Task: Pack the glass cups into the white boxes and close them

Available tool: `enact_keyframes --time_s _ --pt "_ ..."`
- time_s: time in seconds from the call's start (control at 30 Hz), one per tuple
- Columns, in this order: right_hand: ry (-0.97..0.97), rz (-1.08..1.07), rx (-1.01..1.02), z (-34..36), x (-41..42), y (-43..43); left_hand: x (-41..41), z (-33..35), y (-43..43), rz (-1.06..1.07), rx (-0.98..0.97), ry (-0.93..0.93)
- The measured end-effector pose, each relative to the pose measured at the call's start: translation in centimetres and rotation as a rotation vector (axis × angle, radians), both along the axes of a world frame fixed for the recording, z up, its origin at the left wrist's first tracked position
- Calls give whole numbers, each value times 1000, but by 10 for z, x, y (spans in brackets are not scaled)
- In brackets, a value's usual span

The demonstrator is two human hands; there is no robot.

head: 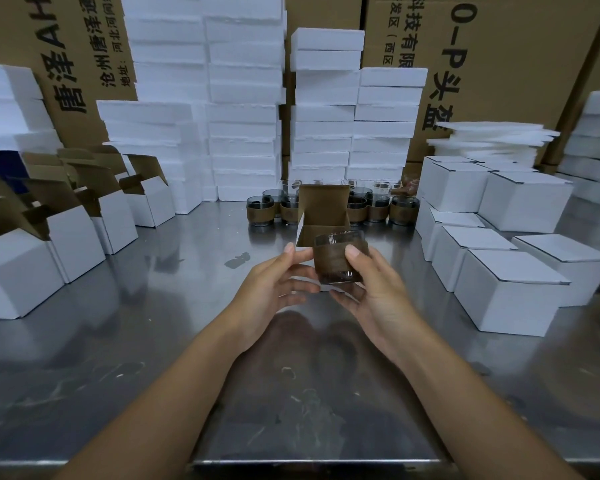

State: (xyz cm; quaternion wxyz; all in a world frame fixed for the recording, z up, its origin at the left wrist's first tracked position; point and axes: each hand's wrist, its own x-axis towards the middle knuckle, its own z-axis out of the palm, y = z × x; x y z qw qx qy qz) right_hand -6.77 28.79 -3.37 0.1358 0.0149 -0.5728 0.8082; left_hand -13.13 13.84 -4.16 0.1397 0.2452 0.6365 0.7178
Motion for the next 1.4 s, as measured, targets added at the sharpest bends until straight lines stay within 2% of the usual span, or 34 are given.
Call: enact_keyframes --time_s 0.13,0.27,0.37,0.6,0.83,1.4 --pt "19 -86 39 -1 2 -5 2 0 1 -38 -23 -2" --pt "43 -162 247 -4 1 -9 3 -1 4 -79 -35 -6" --pt "75 -172 341 -8 1 -9 4 -1 4 -107 -56 -3" --pt "103 -368 575 -12 -1 -12 6 0 4 -111 -36 -66" --pt "145 -366 636 -16 -3 -11 6 1 4 -91 -23 -104" --pt "295 -380 747 -15 -2 -9 8 5 -1 -77 80 38"
